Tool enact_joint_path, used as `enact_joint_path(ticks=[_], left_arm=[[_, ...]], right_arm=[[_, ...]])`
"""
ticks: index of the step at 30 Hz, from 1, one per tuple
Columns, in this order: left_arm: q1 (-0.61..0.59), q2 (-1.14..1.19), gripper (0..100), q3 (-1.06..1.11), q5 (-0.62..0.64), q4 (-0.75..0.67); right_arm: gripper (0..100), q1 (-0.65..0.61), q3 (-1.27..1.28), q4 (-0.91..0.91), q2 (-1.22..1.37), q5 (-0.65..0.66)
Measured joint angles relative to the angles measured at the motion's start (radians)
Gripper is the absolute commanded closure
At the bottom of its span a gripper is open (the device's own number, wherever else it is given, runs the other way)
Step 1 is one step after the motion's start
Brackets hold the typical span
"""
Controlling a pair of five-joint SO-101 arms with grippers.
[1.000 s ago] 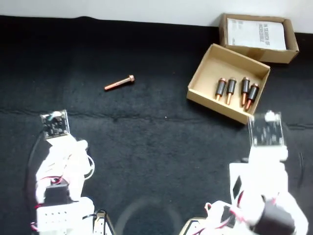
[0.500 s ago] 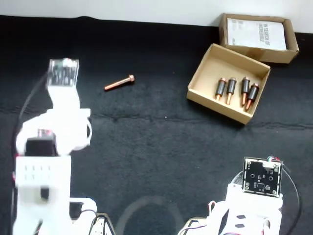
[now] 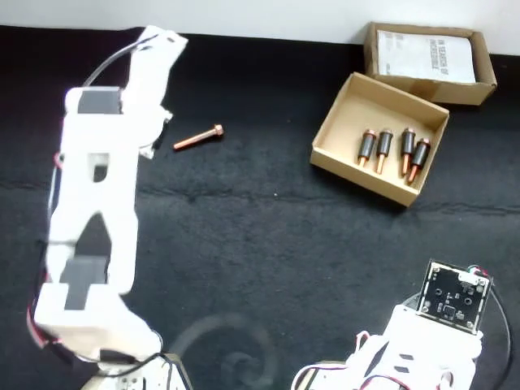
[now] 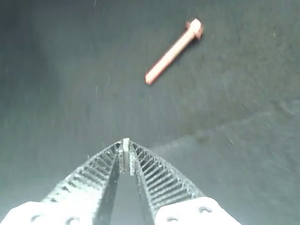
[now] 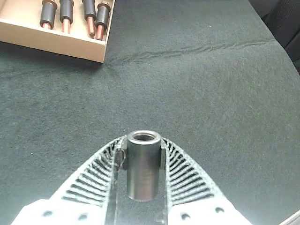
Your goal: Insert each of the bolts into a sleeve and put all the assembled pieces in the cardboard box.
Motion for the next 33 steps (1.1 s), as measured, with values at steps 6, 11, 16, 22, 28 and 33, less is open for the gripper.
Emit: enact_joint_path(ticks=[6, 11, 16, 22, 28, 33], left_arm=[[0.009, 0.278, 99, -0.278, -0.287, 0.040], [0.055, 0.477, 99, -0.463, -0.539, 0.152], [0.123, 0.669, 98, -0.603, -0.651, 0.189], [0.209, 0.898, 76, -0.842, -0.652, 0.167], [0.198, 1.017, 79, -1.063, -0.647, 0.160], [0.176, 1.034, 81, -1.140, -0.647, 0.178]], right_arm=[[99.1, 0.005, 0.000, 0.000, 0.000, 0.000], [99.1, 0.005, 0.000, 0.000, 0.000, 0.000], [99.1, 0.049, 0.008, -0.002, 0.000, 0.029], [99.1, 0.229, 0.068, -0.006, 0.000, 0.153], [99.1, 0.285, 0.077, -0.084, 0.000, 0.173], [99.1, 0.288, 0.146, -0.173, 0.000, 0.173]])
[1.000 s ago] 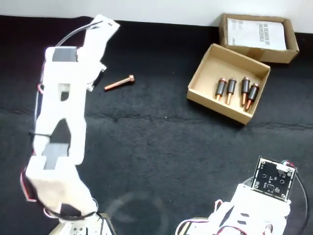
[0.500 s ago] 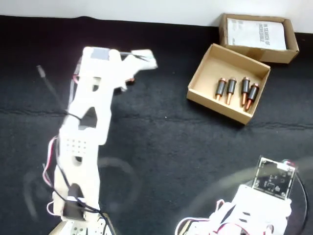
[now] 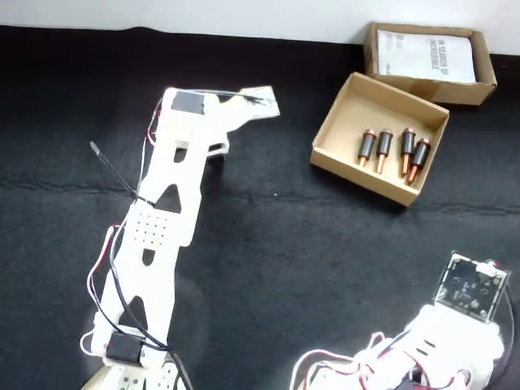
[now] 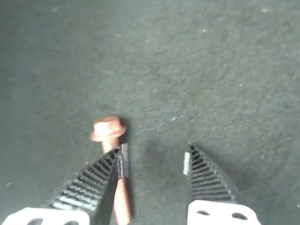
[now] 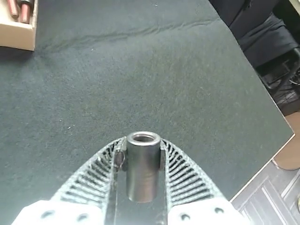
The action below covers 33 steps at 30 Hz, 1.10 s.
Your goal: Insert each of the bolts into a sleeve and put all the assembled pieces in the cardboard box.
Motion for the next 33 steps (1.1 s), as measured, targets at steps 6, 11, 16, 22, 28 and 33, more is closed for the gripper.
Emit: enact_joint_path(ticks=[6, 11, 16, 22, 28, 33], left_arm=[[-0.003, 0.002, 81, 0.063, -0.044, -0.021], [-0.003, -0.014, 81, 0.170, -0.048, -0.097], [-0.003, -0.011, 87, 0.218, -0.048, -0.144], [0.003, 0.032, 94, 0.215, -0.048, -0.155], [0.003, 0.044, 99, 0.215, -0.052, -0.167], [0.005, 0.040, 98, 0.175, -0.052, -0.158]], right_arm=[[99.1, 0.000, 0.051, -0.025, 0.000, 0.000], [99.1, 0.000, 0.051, -0.029, 0.000, 0.000], [99.1, 0.005, 0.051, -0.029, 0.000, 0.000], [99.1, 0.008, 0.051, -0.029, 0.000, 0.000], [99.1, 0.011, 0.051, -0.029, 0.000, 0.034], [99.1, 0.011, 0.051, -0.029, 0.000, 0.034]])
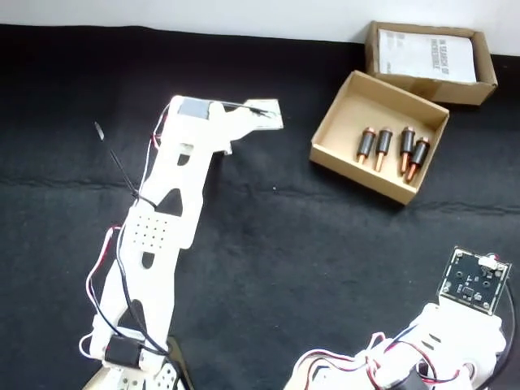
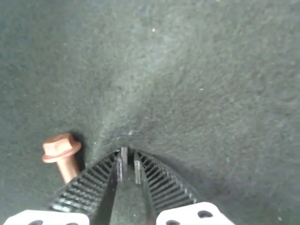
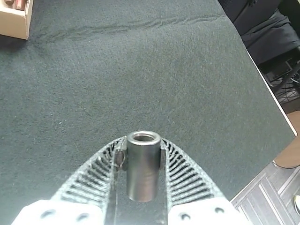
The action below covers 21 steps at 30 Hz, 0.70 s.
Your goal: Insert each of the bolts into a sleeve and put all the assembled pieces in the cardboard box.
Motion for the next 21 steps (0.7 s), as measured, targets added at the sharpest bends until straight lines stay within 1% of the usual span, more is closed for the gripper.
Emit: enact_joint_path(ticks=[4, 5, 9, 11, 13, 15, 18, 21], left_arm=[[-0.003, -0.026, 97, -0.115, -0.003, 0.101], [-0.005, -0.034, 96, -0.147, -0.003, 0.141], [-0.011, -0.120, 82, -0.276, -0.003, 0.270], [-0.006, -0.160, 77, -0.310, -0.009, 0.301], [-0.006, -0.170, 75, -0.315, -0.017, 0.298], [-0.011, -0.170, 76, -0.279, -0.037, 0.255], [-0.029, -0.137, 79, -0.190, -0.035, 0.153], [-0.044, -0.087, 79, -0.110, -0.005, 0.034]], right_arm=[[99.1, 0.000, 0.009, 0.000, 0.000, 0.000], [99.1, 0.000, 0.009, 0.000, 0.000, 0.000], [99.1, 0.000, 0.009, 0.002, 0.000, 0.003], [99.1, 0.000, 0.009, 0.002, 0.000, 0.003], [99.1, 0.000, 0.009, 0.002, 0.000, 0.003], [99.1, 0.000, 0.009, 0.005, 0.000, 0.003], [99.1, 0.000, 0.009, 0.017, 0.000, 0.003], [99.1, 0.000, 0.009, 0.017, 0.000, 0.003]])
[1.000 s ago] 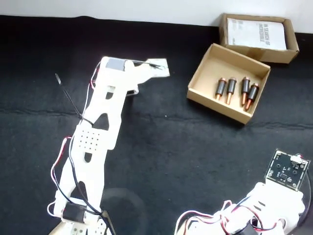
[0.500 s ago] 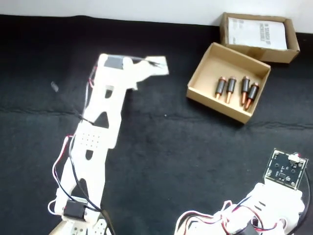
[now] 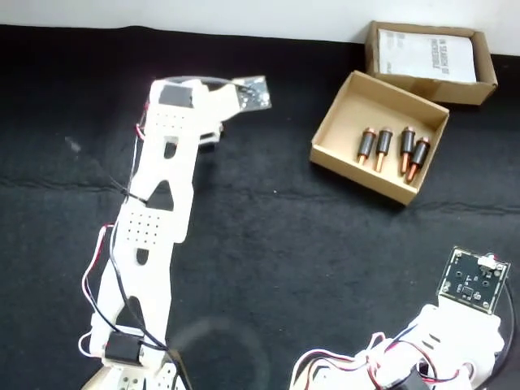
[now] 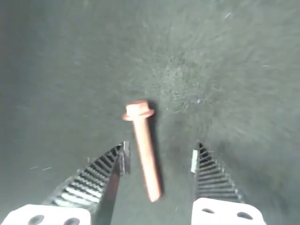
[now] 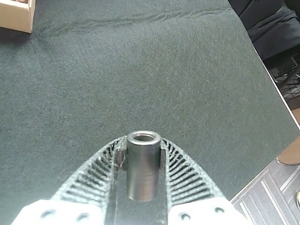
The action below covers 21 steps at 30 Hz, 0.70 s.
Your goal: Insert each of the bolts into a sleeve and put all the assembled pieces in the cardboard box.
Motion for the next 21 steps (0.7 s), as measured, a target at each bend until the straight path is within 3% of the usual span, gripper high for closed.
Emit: enact_joint_path(ticks=[7, 13, 18, 21], left_arm=[[-0.020, 0.055, 79, 0.031, 0.048, -0.187], [-0.032, 0.106, 80, 0.035, 0.035, -0.232], [-0.031, 0.161, 99, 0.041, -0.009, -0.232], [-0.028, 0.172, 99, 0.051, -0.009, -0.229]], right_arm=[[99.1, 0.000, 0.000, 0.000, 0.000, 0.000], [99.1, 0.000, 0.000, 0.003, 0.000, 0.000], [99.1, 0.000, 0.000, 0.009, 0.000, 0.037], [99.1, 0.000, 0.000, 0.041, 0.000, 0.044]])
